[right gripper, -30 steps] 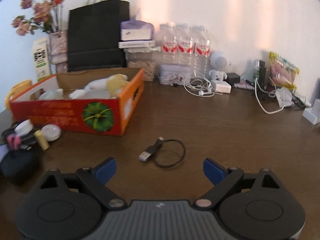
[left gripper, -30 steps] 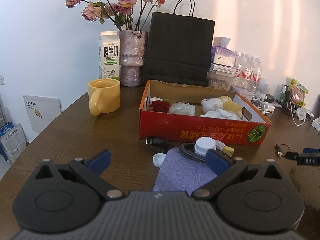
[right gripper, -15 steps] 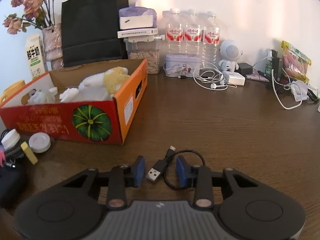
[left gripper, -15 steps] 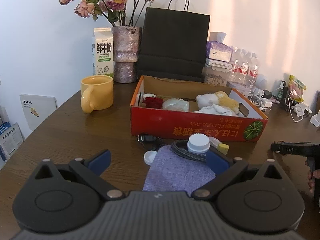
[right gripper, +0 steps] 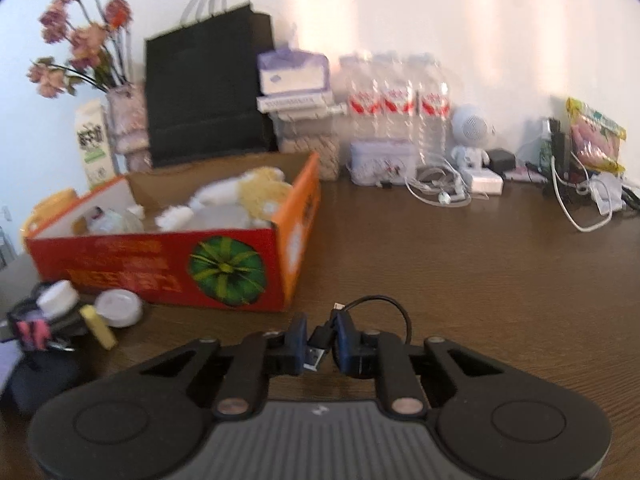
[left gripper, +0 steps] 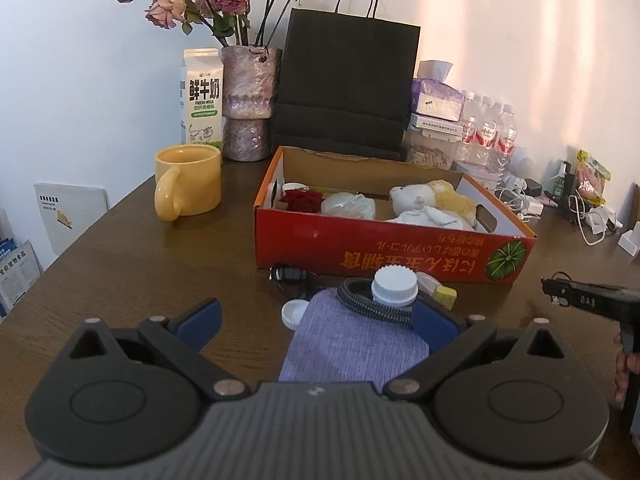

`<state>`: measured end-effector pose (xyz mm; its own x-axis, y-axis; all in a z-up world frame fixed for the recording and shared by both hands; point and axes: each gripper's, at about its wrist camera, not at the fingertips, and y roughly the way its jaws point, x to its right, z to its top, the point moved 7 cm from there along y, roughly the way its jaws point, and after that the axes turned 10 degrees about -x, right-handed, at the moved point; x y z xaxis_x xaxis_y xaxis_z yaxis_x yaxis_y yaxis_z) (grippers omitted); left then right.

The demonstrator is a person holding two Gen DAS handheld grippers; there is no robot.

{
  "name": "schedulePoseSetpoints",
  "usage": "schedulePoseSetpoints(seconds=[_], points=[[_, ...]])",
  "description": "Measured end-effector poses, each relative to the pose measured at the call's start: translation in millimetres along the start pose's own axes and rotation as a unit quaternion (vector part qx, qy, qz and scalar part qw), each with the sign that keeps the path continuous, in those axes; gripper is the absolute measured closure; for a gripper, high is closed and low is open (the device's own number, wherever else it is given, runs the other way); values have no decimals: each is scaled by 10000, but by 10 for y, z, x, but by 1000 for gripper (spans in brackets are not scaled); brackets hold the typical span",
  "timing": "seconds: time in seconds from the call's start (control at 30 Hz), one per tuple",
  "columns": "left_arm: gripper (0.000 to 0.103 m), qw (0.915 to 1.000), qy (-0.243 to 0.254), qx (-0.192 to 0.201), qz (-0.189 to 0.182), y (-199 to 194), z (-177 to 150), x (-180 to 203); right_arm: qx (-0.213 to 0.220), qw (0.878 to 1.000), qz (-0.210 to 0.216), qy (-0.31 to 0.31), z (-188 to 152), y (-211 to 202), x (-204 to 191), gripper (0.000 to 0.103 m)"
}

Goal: Organize objects
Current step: 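Grasp the black USB cable with the right tool while the left tool grasps another white ribbed cap, then carry the USB cable and cap into the cardboard box while both tools open to release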

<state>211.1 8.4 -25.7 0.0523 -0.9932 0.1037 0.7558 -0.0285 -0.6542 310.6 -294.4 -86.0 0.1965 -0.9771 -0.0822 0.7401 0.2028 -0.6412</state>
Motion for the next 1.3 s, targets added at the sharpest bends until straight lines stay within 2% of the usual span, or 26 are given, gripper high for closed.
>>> schedulePoseSetpoints(seconds=[0.17,0.33,0.4,0.47,0.53,0.6,0.67,0.8,0.87,1.03,1.13,1.2,1.27,1.3], points=[[0,9999,68,39,-132,126,141,121,399,9988,248,-109,-29,-238,-290,88],[0,9991,381,-53,-171,425,327,356,634,9967,423,-270,-63,-380,-558,88],[6,9985,486,-149,-184,553,369,447,633,9963,385,-424,-91,-370,-635,88],[21,9976,587,-226,-281,655,381,528,567,9965,368,-491,-107,-339,-665,88],[32,9969,632,-303,-356,736,372,588,579,9965,403,-446,-105,-344,-655,88],[37,9961,709,-322,-415,788,355,636,560,9966,426,-424,-117,-342,-650,88],[55,9946,879,-342,-424,828,327,688,557,9966,441,-427,-122,-340,-651,88],[69,9930,1011,-402,-451,879,281,718,552,9964,469,-440,-127,-339,-648,88],[80,9926,1050,-357,-499,865,277,725,552,9964,475,-443,-129,-340,-651,88],[93,9906,1154,-259,-681,812,254,757,551,9964,470,-441,-129,-342,-655,88],[92,9909,1130,-241,-694,795,252,753,550,9964,471,-442,-129,-343,-656,88],[81,9922,1045,-215,-647,784,262,727,550,9964,468,-443,-129,-343,-657,88],[28,9937,961,-134,-555,772,284,695,547,9964,472,-453,-123,-340,-655,88],[23,9943,947,-55,-491,765,299,686,548,9964,473,-451,-123,-340,-656,88]])
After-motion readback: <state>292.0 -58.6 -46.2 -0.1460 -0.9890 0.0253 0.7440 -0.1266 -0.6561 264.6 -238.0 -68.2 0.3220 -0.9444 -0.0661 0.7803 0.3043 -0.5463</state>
